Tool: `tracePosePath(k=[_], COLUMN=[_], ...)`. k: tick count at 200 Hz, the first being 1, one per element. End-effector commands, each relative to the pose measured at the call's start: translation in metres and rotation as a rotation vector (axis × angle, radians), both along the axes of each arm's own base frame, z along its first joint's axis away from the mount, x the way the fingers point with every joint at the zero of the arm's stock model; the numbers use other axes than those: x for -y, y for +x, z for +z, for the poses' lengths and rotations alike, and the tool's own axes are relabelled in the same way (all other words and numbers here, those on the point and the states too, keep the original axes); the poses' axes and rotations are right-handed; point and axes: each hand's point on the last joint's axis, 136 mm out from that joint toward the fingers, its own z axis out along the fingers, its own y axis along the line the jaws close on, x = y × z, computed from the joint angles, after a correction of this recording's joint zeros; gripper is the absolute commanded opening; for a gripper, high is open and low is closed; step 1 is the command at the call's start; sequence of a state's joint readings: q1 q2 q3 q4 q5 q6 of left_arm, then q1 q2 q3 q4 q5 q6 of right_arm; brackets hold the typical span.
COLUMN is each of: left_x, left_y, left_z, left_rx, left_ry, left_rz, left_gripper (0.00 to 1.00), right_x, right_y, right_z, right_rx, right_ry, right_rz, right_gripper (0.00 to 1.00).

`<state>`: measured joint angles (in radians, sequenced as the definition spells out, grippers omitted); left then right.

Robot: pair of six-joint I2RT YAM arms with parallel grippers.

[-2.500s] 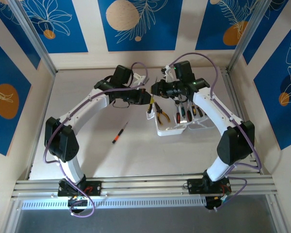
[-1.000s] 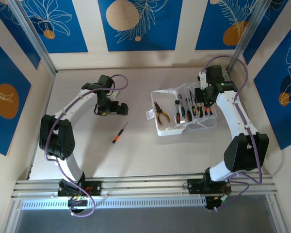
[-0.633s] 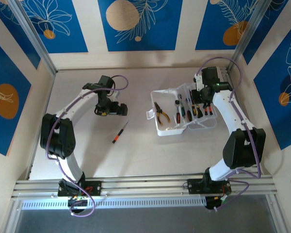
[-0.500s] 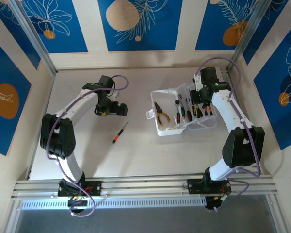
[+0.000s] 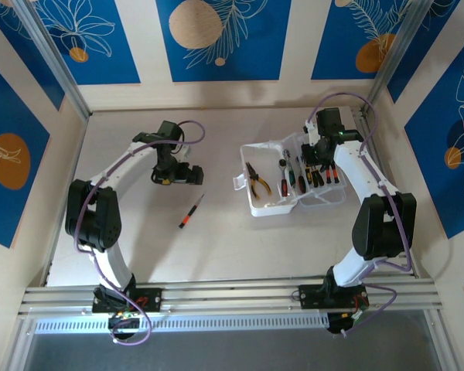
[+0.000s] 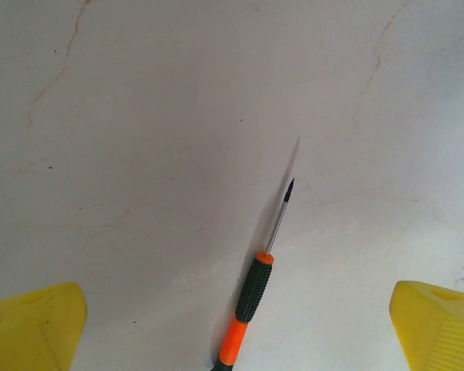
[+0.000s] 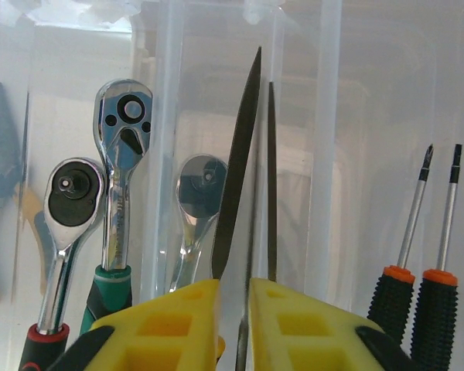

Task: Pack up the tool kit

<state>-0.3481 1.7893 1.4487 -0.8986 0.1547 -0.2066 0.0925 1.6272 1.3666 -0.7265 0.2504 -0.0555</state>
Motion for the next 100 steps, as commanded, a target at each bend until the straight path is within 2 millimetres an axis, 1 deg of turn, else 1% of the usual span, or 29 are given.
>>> tracePosePath(k=[1,26,39,48,68,74,87,100], left_x=[-0.003,-0.007,-0.010,-0.012,-0.016,-0.015,-0.013,-0.009], left_y=[-0.003,-0.012,-0.021,-0.029,-0.046,-0.051,-0.061,-0.069], left_z=[0.000,-0.003,-0.009,-0.014,-0.028,-0.032,-0.042,-0.051], left_rx=[-0.007,-0.019,-0.037,-0.049,-0.080,-0.088,-0.105,-0.121], left_ry=[0.020,0.032,0.046,0.066,0.113,0.123,0.142,0.150], left_rz=[-0.005,-0.006,-0.013,-0.018,-0.033,-0.036,-0.048,-0.059], left_gripper=[1.00,1.00,1.00,1.00,1.00,1.00,1.00,0.99], right_x=[-0.006,-0.007,-0.010,-0.014,-0.025,-0.028,-0.037,-0.042], right_y=[0.000,-0.004,-0.008,-0.011,-0.019,-0.021,-0.027,-0.032], right_z=[0.014,0.030,0.042,0.049,0.066,0.070,0.075,0.077], right_rx=[0.016,0.039,0.058,0.067,0.093,0.097,0.103,0.101], right_ry=[0.021,0.028,0.041,0.056,0.105,0.120,0.138,0.141], right_rz=[0.022,0.019,0.022,0.026,0.038,0.043,0.060,0.067], right_gripper=[0.22,0.27,0.34,0.42,0.69,0.76,0.84,0.88])
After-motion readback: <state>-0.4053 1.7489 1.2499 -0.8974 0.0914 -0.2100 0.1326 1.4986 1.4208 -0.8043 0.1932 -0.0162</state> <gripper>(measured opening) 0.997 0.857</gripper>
